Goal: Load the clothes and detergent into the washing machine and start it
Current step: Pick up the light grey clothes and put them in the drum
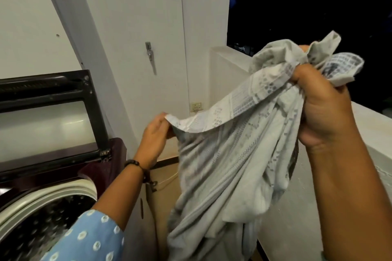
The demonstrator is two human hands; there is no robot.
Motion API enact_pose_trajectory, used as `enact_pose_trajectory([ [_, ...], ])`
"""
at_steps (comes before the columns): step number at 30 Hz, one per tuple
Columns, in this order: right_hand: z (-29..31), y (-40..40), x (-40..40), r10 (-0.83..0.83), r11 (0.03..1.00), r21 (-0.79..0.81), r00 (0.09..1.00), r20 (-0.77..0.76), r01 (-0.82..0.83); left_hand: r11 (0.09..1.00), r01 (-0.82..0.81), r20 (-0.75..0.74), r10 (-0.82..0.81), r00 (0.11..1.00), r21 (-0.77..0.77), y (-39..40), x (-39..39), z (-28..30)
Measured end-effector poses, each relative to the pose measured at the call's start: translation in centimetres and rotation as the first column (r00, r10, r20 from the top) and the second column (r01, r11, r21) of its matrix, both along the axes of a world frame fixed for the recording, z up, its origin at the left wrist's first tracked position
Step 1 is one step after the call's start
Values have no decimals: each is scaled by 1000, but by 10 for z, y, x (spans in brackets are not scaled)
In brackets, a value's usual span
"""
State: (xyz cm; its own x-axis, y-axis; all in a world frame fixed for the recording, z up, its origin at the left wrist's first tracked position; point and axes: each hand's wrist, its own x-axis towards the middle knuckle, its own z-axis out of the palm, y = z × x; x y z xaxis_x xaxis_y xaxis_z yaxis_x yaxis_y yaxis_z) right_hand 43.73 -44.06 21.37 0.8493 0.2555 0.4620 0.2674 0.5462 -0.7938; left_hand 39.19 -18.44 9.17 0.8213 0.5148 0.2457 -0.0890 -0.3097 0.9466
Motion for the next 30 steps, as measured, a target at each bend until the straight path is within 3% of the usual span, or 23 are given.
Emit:
enact_pose_trajectory([
  [1, -1, 2, 2, -51, 999, -17, 998, -28, 51, 998, -64, 94, 66, 993, -30, -6, -1, 23],
  [2, -5, 3, 5, -90, 995, -37, 994, -56, 88, 991, -122, 187, 111, 976, 49, -12, -3, 48],
  [3, -9, 6, 7, -111, 992, -67, 990, -82, 105, 971, -156, 290, 98, 952, 184, -19, -5, 72],
  [5, -16, 13, 9, -99, 991, -103, 987, -130, 85, 840, -179, 411, -57, 910, 512, -30, -10, 115],
  [7, -20, 19, 7, 15, 998, -55, 987, -161, -25, 655, -176, 376, -177, 910, 735, -40, -12, 140],
  [9, -22, 25, 1, 189, 979, -58, 975, -115, -196, 554, -98, 280, -253, 926, 826, -52, -10, 149],
  [12, -26, 37, -7, 324, 904, -296, 946, 1, -309, 613, 74, 186, -349, 918, 786, -61, -7, 143],
  [15, -31, 41, -5, 245, 896, -390, 969, 32, -213, 741, 144, 210, -362, 908, 656, -52, -5, 129],
  [17, -32, 39, -4, 190, 912, -374, 982, 20, -169, 802, 197, 177, -351, 920, 564, -43, -8, 114],
  [21, -27, 34, -7, 155, 956, -240, 985, -81, -170, 830, 385, -31, -408, 913, 404, -32, -17, 66],
  [23, -22, 31, -7, 132, 969, -199, 987, -92, -148, 855, 382, -82, -379, 922, 351, -25, -19, 41],
  [30, -16, 23, -9, 136, 984, -113, 990, -22, -138, 814, 370, -352, -219, 910, 449, 3, -13, -15],
])
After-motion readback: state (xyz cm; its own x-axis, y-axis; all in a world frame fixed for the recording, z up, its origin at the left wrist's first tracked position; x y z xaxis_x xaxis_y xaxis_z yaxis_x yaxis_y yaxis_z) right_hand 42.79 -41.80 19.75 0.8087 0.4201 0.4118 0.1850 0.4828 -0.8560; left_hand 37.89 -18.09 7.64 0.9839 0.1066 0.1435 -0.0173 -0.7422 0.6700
